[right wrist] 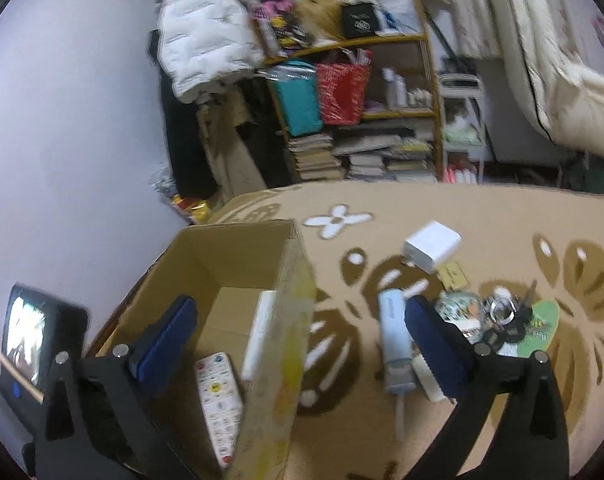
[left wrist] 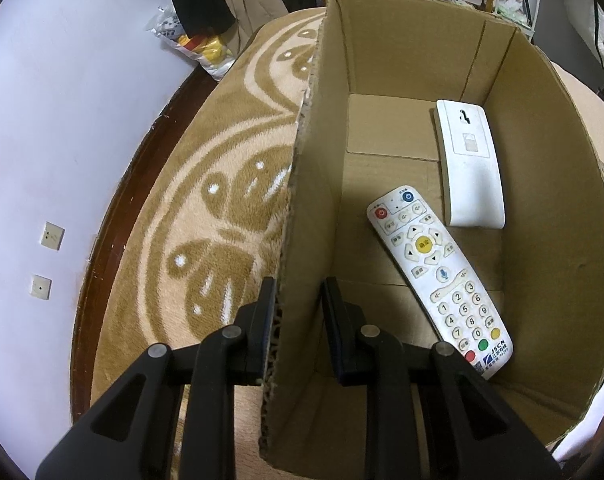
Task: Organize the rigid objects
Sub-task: 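Carry the white device into the box beside the remote and release, then move the right gripper to the grey square adapter and grasp it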
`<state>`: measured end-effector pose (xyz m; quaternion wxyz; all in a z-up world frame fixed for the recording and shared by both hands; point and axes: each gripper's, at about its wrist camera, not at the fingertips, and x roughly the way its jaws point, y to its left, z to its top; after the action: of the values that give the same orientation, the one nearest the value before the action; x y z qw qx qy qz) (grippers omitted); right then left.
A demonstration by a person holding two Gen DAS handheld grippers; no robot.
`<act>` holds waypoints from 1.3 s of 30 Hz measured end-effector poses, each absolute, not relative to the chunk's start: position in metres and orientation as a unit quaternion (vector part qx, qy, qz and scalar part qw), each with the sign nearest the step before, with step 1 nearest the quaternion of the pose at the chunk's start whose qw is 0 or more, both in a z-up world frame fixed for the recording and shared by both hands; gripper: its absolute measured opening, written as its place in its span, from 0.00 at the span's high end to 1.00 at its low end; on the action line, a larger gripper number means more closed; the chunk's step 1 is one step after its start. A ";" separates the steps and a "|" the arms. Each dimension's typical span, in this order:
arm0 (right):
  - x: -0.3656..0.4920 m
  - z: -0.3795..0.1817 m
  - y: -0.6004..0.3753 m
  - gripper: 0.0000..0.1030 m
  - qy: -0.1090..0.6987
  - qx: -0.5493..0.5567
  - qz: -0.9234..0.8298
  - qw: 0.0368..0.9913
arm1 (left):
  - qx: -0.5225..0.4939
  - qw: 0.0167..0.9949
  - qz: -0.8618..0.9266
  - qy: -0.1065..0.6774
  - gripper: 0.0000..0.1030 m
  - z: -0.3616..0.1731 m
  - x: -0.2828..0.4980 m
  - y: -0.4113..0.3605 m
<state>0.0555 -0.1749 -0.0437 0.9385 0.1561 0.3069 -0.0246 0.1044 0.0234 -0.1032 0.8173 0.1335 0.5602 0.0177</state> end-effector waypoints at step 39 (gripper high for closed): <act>0.059 -0.143 -0.268 0.21 0.417 0.244 -0.158 0.861 | 0.124 0.810 0.007 0.573 0.78 -0.106 0.110 0.027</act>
<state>0.0589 -0.2679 -0.1434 0.8613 0.2439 0.4169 -0.1580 0.1097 0.0269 -0.1060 0.8101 0.1242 0.5730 0.0071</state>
